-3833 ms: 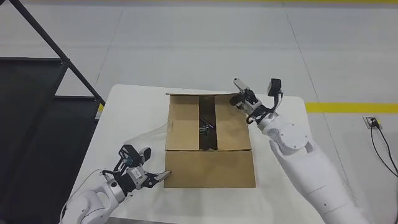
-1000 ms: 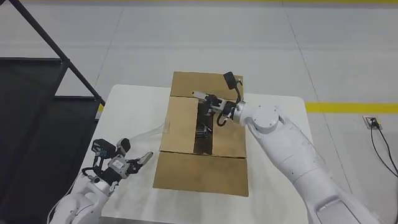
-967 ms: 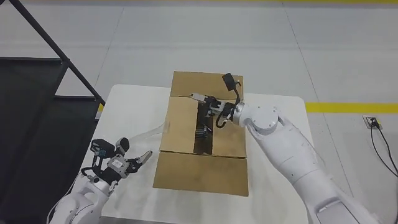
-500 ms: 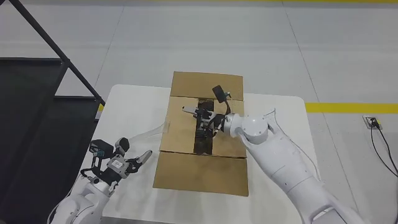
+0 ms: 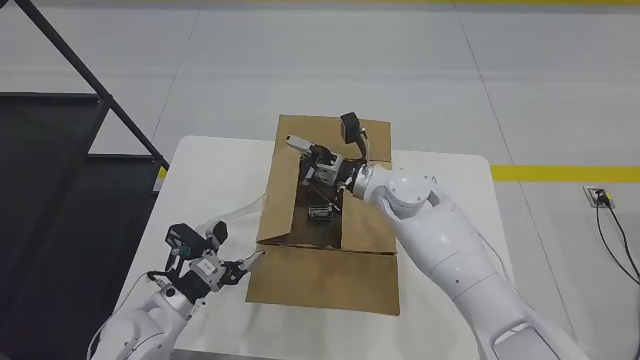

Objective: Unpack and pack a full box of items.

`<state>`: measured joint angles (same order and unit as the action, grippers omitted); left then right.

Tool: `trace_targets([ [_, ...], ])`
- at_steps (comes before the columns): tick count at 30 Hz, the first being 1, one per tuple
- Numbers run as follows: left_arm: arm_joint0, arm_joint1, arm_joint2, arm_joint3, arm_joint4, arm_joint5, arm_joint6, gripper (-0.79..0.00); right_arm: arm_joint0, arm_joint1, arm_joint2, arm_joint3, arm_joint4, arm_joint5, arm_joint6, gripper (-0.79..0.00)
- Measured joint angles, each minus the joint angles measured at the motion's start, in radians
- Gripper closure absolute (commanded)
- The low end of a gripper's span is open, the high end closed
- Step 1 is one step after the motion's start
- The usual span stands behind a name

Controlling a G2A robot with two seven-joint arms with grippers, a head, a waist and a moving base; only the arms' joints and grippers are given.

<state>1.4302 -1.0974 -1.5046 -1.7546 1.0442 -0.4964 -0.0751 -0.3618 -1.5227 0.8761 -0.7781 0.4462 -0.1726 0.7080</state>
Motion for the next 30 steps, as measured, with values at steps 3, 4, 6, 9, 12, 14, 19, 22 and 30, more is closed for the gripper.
trace_targets([
  [3, -0.018, -0.004, 0.023, -0.002, 0.017, 0.035, -0.005, -0.785, 0.006, -0.015, -0.010, -0.006, 0.018, -0.001, -0.029, -0.785],
  [4, -0.026, -0.007, 0.033, -0.001, 0.017, 0.060, -0.005, -0.785, 0.009, -0.022, -0.014, -0.005, 0.023, -0.002, -0.041, -0.785],
  [6, -0.039, -0.011, 0.048, 0.002, 0.000, 0.097, -0.007, -0.785, 0.014, -0.032, -0.021, 0.000, 0.033, -0.006, -0.057, -0.785],
  [9, -0.063, -0.018, 0.067, 0.012, -0.046, 0.148, -0.016, -0.785, 0.018, -0.050, -0.026, 0.017, 0.065, -0.030, -0.100, -0.785],
  [12, -0.088, -0.024, 0.078, 0.026, -0.083, 0.187, -0.029, -0.785, 0.022, -0.069, -0.033, 0.037, 0.099, -0.056, -0.113, -0.785],
  [14, -0.099, -0.027, 0.084, 0.036, -0.099, 0.209, -0.027, -0.785, 0.027, -0.080, -0.037, 0.054, 0.123, -0.070, -0.089, -0.785],
  [19, -0.105, -0.033, 0.076, 0.049, -0.167, 0.239, -0.005, -0.785, 0.048, -0.099, -0.043, 0.108, 0.146, -0.101, -0.026, -0.785],
  [22, -0.091, -0.033, 0.059, 0.046, -0.187, 0.241, 0.005, -0.785, 0.059, -0.105, -0.044, 0.134, 0.135, -0.116, 0.006, -0.785],
  [30, -0.032, -0.029, -0.006, 0.037, -0.218, 0.241, 0.014, -0.785, 0.060, -0.093, -0.022, 0.159, 0.051, -0.180, 0.029, -0.785],
])
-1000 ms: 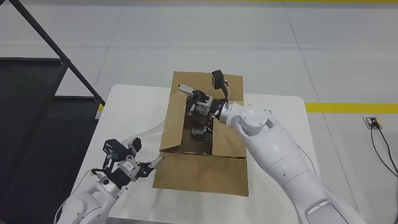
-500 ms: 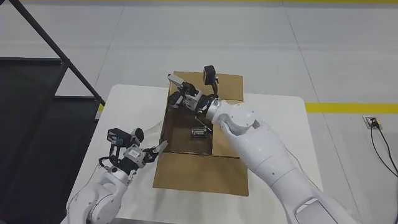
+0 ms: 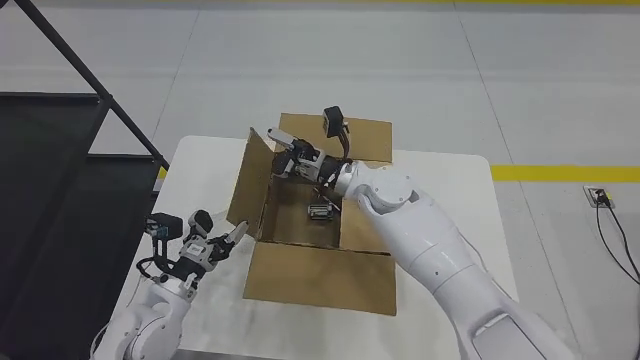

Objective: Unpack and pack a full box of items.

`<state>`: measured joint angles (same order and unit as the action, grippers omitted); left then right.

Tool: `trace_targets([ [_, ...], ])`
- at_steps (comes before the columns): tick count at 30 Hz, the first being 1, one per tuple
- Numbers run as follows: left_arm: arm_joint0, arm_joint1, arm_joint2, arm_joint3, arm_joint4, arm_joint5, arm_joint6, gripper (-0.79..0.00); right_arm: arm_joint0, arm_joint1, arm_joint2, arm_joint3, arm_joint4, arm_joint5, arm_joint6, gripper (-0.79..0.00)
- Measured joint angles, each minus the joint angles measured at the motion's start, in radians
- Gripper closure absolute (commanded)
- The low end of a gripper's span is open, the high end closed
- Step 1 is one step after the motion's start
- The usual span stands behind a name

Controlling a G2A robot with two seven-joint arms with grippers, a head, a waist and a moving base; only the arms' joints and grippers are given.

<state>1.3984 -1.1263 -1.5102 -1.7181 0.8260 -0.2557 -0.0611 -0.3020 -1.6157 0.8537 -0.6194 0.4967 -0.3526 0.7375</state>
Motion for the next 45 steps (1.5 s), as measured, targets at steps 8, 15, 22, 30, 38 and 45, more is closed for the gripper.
trace_targets([
  [8, 0.009, 0.001, -0.063, 0.020, -0.064, 0.023, -0.007, -0.785, -0.040, 0.039, 0.080, -0.037, -0.038, -0.039, 0.001, -0.785],
  [15, 0.006, 0.004, -0.099, 0.072, -0.070, 0.039, -0.045, -0.785, -0.120, 0.089, 0.169, -0.160, -0.114, -0.086, -0.001, -0.785],
  [22, -0.019, 0.006, -0.078, 0.147, -0.015, 0.010, -0.082, -0.785, -0.266, 0.147, 0.284, -0.411, -0.211, -0.073, -0.002, -0.785],
  [30, -0.032, 0.005, -0.073, 0.173, 0.016, 0.013, -0.074, -0.785, -0.407, 0.187, 0.391, -0.624, -0.259, -0.026, -0.010, -0.785],
  [38, -0.036, 0.012, -0.101, 0.086, 0.092, -0.002, -0.075, -0.785, -0.449, 0.202, 0.436, -0.671, -0.258, -0.002, -0.022, -0.785],
  [45, -0.027, 0.018, -0.150, -0.081, 0.119, 0.018, -0.087, -0.785, -0.473, 0.217, 0.474, -0.690, -0.291, 0.016, -0.034, -0.785],
])
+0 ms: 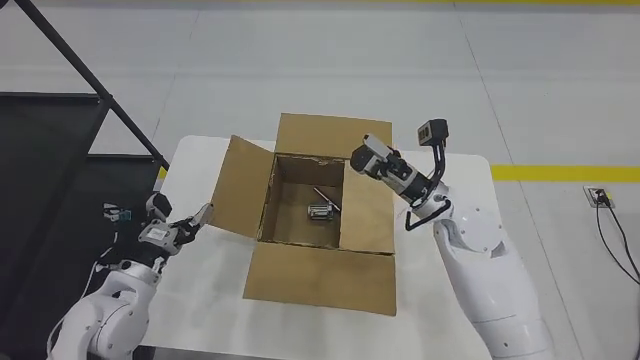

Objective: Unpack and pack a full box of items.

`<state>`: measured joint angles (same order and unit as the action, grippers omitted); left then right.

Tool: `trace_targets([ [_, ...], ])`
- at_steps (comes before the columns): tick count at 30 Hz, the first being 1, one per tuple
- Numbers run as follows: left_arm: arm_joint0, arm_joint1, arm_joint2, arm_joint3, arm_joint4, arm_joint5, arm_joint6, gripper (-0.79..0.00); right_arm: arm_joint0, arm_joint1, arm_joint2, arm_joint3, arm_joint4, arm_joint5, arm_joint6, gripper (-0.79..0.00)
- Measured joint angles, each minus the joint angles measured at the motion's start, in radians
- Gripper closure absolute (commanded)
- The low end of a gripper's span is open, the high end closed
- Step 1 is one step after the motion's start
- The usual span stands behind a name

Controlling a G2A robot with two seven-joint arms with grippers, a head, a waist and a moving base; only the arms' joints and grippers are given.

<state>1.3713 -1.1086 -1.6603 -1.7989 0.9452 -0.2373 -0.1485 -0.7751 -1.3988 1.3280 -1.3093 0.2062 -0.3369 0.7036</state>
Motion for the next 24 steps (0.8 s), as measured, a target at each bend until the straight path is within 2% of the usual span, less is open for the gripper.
trace_targets([
  [5, -0.001, 0.001, -0.002, -0.148, -0.003, -0.021, -0.013, -0.785, -0.026, 0.013, 0.043, -0.008, 0.000, -0.009, 0.008, -0.785],
  [9, -0.032, 0.001, 0.048, -0.210, -0.044, -0.069, -0.078, -0.785, -0.066, 0.027, 0.087, -0.037, 0.008, -0.028, 0.036, -0.785],
  [12, -0.091, -0.003, 0.131, -0.193, -0.083, -0.093, -0.150, -0.785, -0.104, 0.040, 0.130, -0.064, 0.022, -0.042, 0.071, -0.785],
  [15, -0.175, -0.013, 0.234, -0.129, -0.140, -0.092, -0.227, -0.785, -0.145, 0.053, 0.176, -0.095, 0.035, -0.052, 0.110, -0.785],
  [19, -0.303, -0.034, 0.376, -0.023, -0.245, -0.044, -0.323, -0.785, -0.206, 0.069, 0.235, -0.135, 0.026, -0.045, 0.112, -0.785],
  [21, -0.336, -0.040, 0.416, 0.003, -0.275, -0.028, -0.347, -0.785, -0.225, 0.072, 0.247, -0.149, 0.009, -0.034, 0.100, -0.785],
  [24, -0.338, -0.040, 0.420, 0.006, -0.277, -0.026, -0.349, -0.785, -0.226, 0.073, 0.248, -0.150, 0.007, -0.032, 0.098, -0.785],
])
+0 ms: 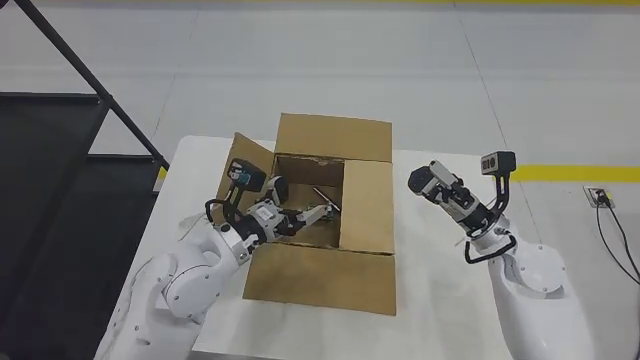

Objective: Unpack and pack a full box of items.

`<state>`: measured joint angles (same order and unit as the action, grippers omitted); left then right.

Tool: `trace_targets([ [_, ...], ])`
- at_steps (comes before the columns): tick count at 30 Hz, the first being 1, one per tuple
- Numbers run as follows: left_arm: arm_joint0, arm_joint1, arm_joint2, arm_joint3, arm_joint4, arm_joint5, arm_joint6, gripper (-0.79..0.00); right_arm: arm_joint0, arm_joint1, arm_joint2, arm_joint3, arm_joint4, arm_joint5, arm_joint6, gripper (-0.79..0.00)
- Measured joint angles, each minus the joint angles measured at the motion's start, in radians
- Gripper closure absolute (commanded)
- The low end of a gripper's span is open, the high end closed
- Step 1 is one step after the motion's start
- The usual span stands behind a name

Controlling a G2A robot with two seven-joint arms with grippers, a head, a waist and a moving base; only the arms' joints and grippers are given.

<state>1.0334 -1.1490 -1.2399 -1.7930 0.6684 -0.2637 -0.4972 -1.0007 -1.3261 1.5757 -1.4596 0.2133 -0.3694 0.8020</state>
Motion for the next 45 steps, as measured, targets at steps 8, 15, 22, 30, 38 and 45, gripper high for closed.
trace_targets([
  [8, 0.001, 0.000, -0.001, -0.001, 0.001, -0.001, 0.001, -0.785, 0.001, 0.000, 0.000, 0.001, 0.001, -0.001, 0.001, -0.785],
  [15, -0.007, -0.006, 0.031, 0.022, -0.028, 0.019, -0.021, -0.785, -0.024, 0.007, 0.011, -0.027, 0.064, -0.038, 0.053, -0.785],
  [22, -0.101, -0.026, 0.117, 0.142, -0.103, 0.028, -0.094, -0.785, -0.029, 0.030, 0.066, -0.021, 0.168, -0.076, 0.207, -0.785],
  [30, -0.159, -0.043, 0.174, 0.246, -0.165, 0.015, -0.119, -0.785, -0.045, 0.052, 0.109, -0.050, 0.205, -0.095, 0.283, -0.785],
  [38, -0.194, -0.061, 0.223, 0.339, -0.265, -0.030, -0.151, -0.785, -0.059, 0.065, 0.115, -0.080, 0.218, -0.099, 0.270, -0.785],
  [45, -0.236, -0.078, 0.269, 0.434, -0.366, -0.068, -0.211, -0.785, -0.079, 0.077, 0.127, -0.100, 0.222, -0.104, 0.253, -0.785],
])
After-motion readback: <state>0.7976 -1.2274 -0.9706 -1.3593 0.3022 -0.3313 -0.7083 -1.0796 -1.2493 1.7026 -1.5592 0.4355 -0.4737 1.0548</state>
